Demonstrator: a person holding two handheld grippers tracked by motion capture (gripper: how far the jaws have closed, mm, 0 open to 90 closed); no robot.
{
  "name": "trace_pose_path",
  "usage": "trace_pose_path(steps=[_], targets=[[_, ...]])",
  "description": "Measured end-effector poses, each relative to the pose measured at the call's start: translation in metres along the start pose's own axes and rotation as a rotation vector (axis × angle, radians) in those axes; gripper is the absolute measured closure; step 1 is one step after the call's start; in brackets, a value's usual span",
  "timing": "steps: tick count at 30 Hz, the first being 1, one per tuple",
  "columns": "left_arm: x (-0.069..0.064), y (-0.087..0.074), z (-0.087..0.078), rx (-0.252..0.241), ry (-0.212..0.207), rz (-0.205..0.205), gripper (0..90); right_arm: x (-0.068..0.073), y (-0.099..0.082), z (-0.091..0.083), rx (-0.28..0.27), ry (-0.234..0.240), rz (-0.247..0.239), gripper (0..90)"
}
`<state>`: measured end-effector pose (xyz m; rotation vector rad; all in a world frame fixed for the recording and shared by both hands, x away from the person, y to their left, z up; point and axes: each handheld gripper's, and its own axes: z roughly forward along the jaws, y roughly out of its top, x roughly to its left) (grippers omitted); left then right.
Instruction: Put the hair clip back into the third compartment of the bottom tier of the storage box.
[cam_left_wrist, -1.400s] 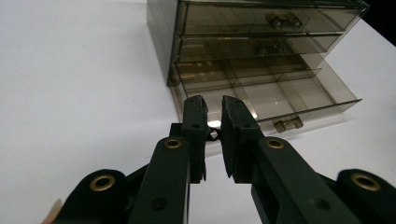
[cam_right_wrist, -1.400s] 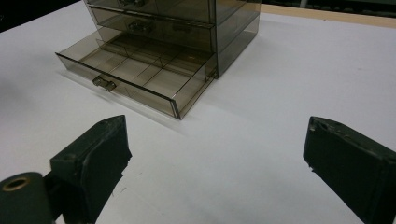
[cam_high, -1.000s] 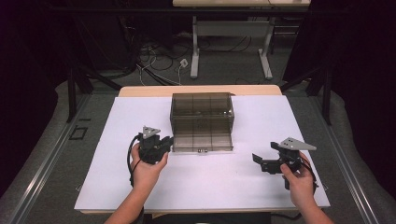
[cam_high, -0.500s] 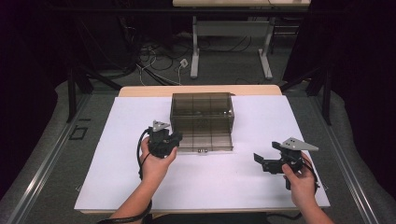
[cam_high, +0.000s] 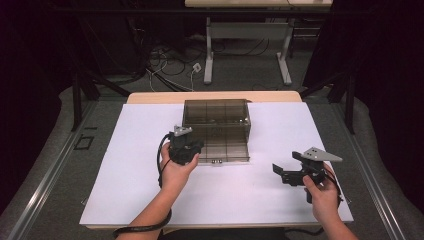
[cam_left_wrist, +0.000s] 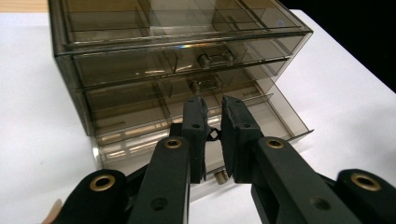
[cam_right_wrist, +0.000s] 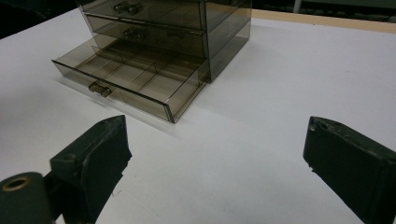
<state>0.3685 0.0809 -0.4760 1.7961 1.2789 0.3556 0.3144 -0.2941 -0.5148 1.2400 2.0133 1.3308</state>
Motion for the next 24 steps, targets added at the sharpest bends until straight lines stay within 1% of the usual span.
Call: trace_pose_path(steps=[4, 5, 12, 15, 16, 21, 24], targets=[[-0.005, 0.003, 0.005, 0.006, -0.007, 0.007, 79.7, 0.0, 0.0, 0.0, -0.002, 0.0, -0.005, 6.2], [-0.007, 0.004, 0.006, 0.006, -0.004, 0.016, 79.7, 0.0, 0.0, 0.0, -0.001, 0.001, -0.005, 6.2], [-0.017, 0.011, 0.016, 0.008, -0.011, 0.025, 79.7, 0.0, 0.0, 0.002, -0.002, 0.005, -0.009, 6.2], [-0.021, 0.013, 0.021, 0.016, -0.018, 0.024, 79.7, 0.0, 0.001, 0.003, -0.004, 0.008, -0.011, 6.2], [-0.022, 0.013, 0.022, 0.018, -0.018, 0.031, 79.7, 0.0, 0.001, 0.003, -0.004, 0.011, -0.01, 6.2], [-0.029, 0.012, 0.032, 0.027, -0.032, 0.024, 79.7, 0.0, 0.001, 0.003, -0.004, 0.008, -0.008, 6.2], [-0.033, 0.012, 0.038, 0.036, -0.041, 0.027, 79.6, 0.0, 0.001, 0.002, -0.006, 0.008, -0.007, 6.2]])
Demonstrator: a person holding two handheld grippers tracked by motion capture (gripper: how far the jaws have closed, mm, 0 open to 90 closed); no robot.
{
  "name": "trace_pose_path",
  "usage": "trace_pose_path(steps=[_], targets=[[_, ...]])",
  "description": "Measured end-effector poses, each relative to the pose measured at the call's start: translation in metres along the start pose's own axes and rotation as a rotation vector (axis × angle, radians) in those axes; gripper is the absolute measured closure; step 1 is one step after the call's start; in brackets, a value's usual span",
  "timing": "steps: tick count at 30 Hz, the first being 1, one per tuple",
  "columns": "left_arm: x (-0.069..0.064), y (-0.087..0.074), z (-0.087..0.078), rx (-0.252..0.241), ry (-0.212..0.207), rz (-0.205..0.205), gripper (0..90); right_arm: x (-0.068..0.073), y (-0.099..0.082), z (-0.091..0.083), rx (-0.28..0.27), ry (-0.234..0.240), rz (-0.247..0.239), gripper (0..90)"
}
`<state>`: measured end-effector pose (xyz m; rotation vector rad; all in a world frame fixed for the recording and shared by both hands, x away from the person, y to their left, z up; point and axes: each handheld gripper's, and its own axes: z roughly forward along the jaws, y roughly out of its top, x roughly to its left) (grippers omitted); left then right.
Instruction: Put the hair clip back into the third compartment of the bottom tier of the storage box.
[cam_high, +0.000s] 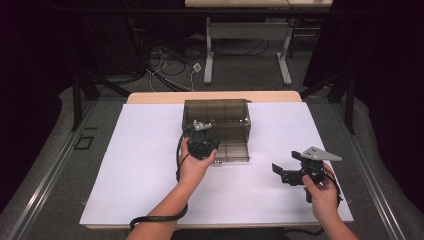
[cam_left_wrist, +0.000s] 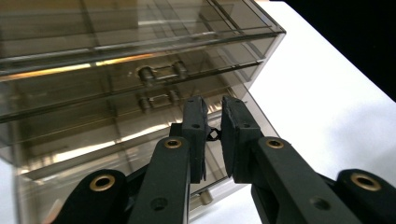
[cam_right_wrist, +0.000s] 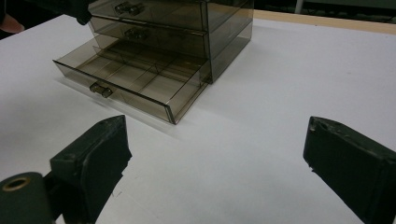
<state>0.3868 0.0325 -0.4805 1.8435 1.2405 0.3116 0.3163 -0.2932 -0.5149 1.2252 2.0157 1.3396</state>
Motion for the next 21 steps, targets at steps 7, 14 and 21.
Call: trace_pose_path(steps=[7, 14, 21], targets=[[-0.008, 0.0, 0.013, 0.022, -0.009, 0.009, 79.7, 0.0, 0.0, 0.0, 0.008, -0.002, -0.003, 6.2], [-0.012, 0.0, 0.023, 0.037, -0.009, 0.012, 79.7, 0.0, 0.0, 0.001, 0.003, 0.002, -0.001, 6.2], [-0.016, -0.002, 0.032, 0.045, -0.012, 0.012, 79.7, -0.001, -0.001, 0.002, 0.009, 0.0, -0.005, 6.2]])
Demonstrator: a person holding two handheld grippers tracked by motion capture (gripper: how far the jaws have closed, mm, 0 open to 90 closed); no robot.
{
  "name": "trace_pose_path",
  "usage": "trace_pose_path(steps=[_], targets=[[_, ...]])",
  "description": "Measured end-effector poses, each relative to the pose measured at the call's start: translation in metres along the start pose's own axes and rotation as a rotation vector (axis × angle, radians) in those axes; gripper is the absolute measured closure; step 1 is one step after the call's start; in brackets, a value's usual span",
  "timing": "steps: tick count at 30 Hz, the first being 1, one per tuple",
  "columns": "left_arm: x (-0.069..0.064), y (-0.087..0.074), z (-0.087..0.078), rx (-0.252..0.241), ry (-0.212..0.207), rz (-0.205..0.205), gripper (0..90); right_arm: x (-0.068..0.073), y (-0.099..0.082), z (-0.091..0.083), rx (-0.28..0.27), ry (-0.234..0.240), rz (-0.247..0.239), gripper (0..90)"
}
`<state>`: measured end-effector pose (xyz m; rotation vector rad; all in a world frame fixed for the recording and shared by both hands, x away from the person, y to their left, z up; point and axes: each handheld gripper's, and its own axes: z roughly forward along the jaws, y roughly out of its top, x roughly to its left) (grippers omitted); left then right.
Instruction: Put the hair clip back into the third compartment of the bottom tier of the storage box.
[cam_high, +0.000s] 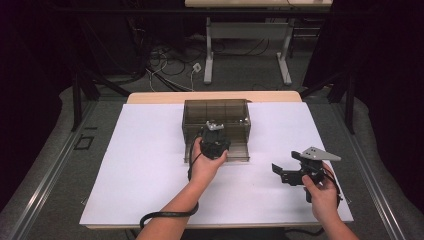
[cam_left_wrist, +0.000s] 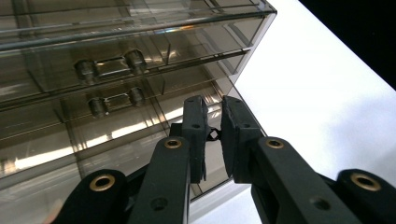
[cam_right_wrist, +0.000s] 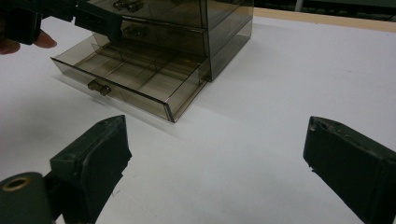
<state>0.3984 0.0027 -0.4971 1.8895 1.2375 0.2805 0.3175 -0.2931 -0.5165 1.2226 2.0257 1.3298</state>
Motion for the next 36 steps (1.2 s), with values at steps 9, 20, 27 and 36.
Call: trace_pose_path(steps=[9, 20, 27, 36], targets=[[-0.005, -0.003, 0.011, 0.022, -0.004, 0.004, 79.6, -0.001, 0.0, -0.001, -0.003, -0.011, 0.004, 6.2], [-0.012, -0.008, 0.025, 0.063, 0.004, 0.024, 79.7, 0.0, 0.0, 0.0, -0.001, 0.001, -0.001, 6.2], [-0.012, -0.009, 0.032, 0.083, 0.008, 0.033, 79.7, 0.0, 0.0, 0.0, 0.0, 0.003, -0.001, 6.2], [-0.012, -0.014, 0.04, 0.109, 0.012, 0.028, 79.6, 0.0, 0.0, 0.001, 0.001, 0.001, -0.006, 6.2]])
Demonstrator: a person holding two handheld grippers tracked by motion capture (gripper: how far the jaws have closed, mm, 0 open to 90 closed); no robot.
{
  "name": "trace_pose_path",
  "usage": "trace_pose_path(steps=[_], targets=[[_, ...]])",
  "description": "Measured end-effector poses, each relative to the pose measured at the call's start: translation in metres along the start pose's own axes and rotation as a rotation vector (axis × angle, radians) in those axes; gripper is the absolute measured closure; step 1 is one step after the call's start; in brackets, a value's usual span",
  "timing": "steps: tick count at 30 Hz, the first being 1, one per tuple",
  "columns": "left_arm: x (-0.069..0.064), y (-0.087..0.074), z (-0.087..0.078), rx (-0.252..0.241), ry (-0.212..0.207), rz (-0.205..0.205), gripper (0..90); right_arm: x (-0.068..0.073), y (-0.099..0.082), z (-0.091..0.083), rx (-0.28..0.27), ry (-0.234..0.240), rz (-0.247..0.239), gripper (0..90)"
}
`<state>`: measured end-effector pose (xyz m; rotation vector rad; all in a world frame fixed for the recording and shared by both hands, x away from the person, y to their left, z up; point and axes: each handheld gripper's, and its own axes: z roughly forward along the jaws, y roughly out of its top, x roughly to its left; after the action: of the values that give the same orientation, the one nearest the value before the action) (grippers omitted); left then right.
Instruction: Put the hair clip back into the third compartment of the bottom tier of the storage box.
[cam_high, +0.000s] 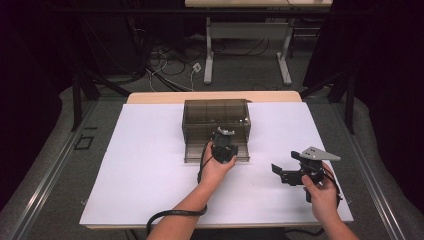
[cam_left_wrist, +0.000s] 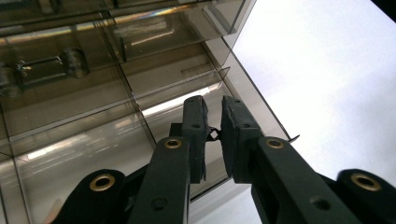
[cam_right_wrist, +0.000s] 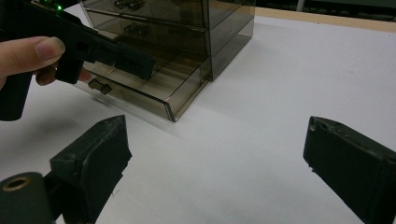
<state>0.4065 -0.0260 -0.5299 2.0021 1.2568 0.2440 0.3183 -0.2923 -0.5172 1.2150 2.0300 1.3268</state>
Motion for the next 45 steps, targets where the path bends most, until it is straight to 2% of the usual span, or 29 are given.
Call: trace_pose_path(steps=[9, 21, 27, 45], targets=[[0.0001, -0.0006, 0.0027, -0.006, 0.015, -0.003, 79.6, 0.0005, -0.0001, 0.0001, 0.01, -0.001, 0.003, 6.2], [0.0009, -0.0002, 0.0022, -0.007, 0.007, -0.002, 79.4, 0.0002, -0.0002, 0.0009, 0.006, 0.004, -0.003, 6.2], [0.0028, 0.0004, 0.0007, -0.016, -0.002, -0.016, 73.4, 0.0, -0.0002, 0.0009, 0.006, 0.003, -0.002, 6.2], [0.0004, 0.0011, -0.006, -0.039, -0.019, -0.01, 63.0, 0.0, -0.0002, 0.001, 0.006, 0.004, -0.004, 6.2]])
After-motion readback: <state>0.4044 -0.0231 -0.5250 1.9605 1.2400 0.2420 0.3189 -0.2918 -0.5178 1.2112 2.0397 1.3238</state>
